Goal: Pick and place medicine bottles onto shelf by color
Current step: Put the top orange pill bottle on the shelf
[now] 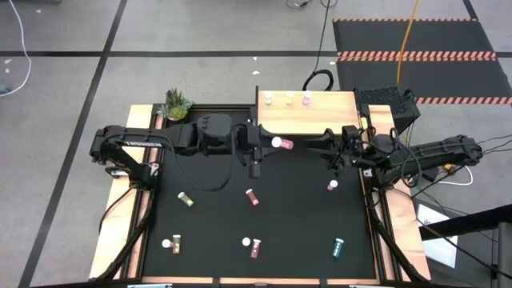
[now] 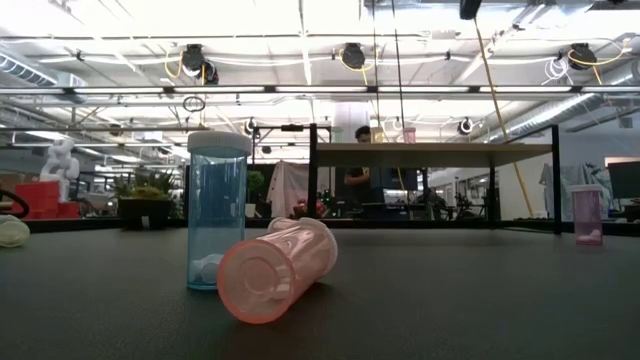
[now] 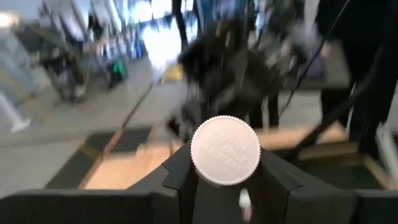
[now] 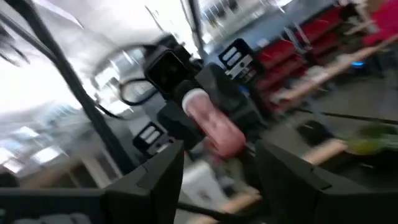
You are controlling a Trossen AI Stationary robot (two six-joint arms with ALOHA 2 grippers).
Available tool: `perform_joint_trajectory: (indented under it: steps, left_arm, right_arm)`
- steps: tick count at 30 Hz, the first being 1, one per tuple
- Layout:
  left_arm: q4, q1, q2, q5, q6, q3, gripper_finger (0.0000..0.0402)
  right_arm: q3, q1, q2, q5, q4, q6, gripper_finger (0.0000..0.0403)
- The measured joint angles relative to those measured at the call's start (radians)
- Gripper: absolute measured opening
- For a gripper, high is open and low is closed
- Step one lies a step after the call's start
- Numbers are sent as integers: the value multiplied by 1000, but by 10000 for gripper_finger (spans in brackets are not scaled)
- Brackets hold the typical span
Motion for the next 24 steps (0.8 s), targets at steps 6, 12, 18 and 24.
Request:
perform_joint_trajectory:
  steps: [6,12,18,24]
  left_arm:
    - [-206,-28,-11,-106,-7,-2,117]
    - [-284,-54,-2,-111,-7,-1,117]
    - [-369,-58,-2,-111,-31,0,117]
    - [-435,-58,-2,-111,-75,0,117]
  right_arm:
    - [258,-4,52,47,-497,-202,194]
    - [554,-2,290,15,-834,-480,196]
    - [681,-2,460,-9,-879,-705,232]
    - [687,-5,487,-15,-851,-721,266]
